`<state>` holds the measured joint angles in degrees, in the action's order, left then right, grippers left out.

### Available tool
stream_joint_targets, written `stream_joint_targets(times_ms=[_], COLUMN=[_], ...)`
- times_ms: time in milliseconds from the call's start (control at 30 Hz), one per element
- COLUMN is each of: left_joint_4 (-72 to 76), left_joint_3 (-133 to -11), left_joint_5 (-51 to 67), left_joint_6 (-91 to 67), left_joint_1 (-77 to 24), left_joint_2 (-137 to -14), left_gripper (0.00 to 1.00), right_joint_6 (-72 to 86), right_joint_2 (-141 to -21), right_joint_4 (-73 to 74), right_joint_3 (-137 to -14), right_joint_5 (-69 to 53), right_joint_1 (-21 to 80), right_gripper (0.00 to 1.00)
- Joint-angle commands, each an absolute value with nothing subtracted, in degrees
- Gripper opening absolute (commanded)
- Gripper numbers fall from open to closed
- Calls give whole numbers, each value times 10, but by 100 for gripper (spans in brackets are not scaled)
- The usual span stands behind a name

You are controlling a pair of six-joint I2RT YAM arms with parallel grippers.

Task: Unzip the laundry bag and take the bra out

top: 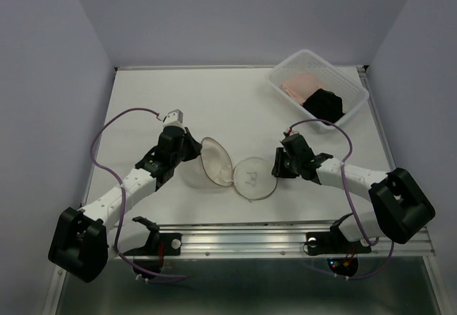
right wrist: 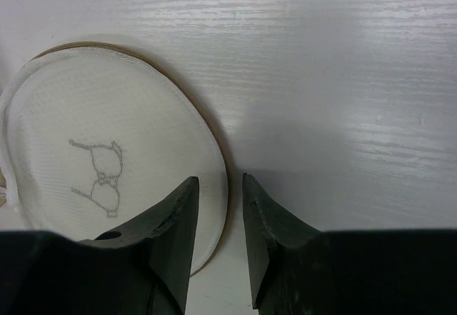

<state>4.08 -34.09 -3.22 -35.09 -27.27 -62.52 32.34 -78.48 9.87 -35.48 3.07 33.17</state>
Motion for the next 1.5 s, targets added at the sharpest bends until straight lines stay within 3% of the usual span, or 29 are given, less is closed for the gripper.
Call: stream_joint_targets(times_ms=[0, 200, 267, 300, 333, 400, 900, 1167, 1467], left_joint_4=[63, 65, 65, 65, 65, 65, 161, 183, 195], left_joint_3=[-330, -327, -326, -325, -324, -323, -324, -321, -269], left_joint_5=[-33, -32, -31, -31, -31, -28, 33, 28, 12], left_joint_6=[-353, -354, -355, -356, -356, -357, -397, -412, -430], left_joint_1=[-272, -272, -272, -272, -272, -272, -318, -341, -365], left_joint_2=[-616, -617, -615, -614, -613, -613, -678, -685, -627], left_gripper=[0, 0, 0, 0, 0, 0, 0, 0, 0], right_joint_6=[316, 320, 323, 323, 321, 317, 207, 184, 208], right_joint_2=[-802, -860, -867, -867, -863, -842, -704, -719, -777], right_joint_4=[86, 57, 48, 48, 49, 63, 295, 310, 261], right_joint_3=[-348, -340, -338, -338, -338, -343, -559, -691, -725], right_joint_5=[39, 11, 9, 12, 18, 38, 204, 63, -72], right_joint_1=[342, 358, 358, 358, 358, 358, 358, 358, 358], right_gripper=[36, 30, 15, 15, 6, 1, 1, 1, 1])
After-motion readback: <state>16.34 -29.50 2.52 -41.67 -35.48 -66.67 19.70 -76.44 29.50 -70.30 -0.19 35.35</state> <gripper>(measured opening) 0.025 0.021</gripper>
